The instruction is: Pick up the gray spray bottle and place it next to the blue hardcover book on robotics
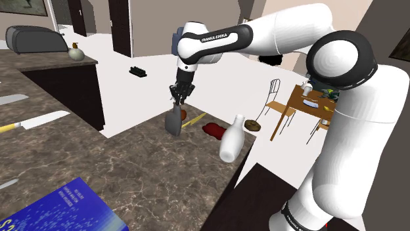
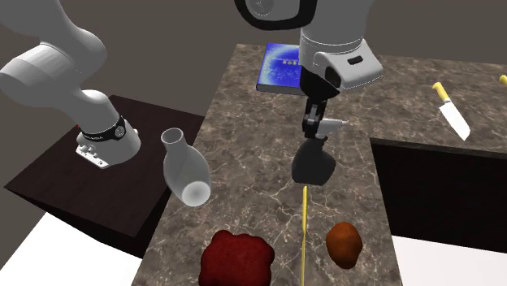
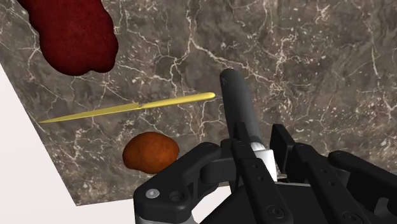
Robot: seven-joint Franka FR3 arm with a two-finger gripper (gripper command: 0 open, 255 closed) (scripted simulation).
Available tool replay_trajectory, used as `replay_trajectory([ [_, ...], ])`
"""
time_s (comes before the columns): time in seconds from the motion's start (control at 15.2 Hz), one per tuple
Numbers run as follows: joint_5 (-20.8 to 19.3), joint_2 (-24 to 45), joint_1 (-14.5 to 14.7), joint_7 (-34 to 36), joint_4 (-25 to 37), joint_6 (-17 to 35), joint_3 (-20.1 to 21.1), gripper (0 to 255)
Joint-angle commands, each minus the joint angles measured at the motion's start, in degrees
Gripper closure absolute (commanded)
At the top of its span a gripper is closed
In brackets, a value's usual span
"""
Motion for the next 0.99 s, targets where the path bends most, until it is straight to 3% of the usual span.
replay_trajectory([
  [0.0,-0.04,-0.22,-0.03,0.03,1.26,-1.48,-0.02,255],
  [0.92,-0.24,-1.34,-0.08,0.57,9.79,-11.12,-0.07,255],
])
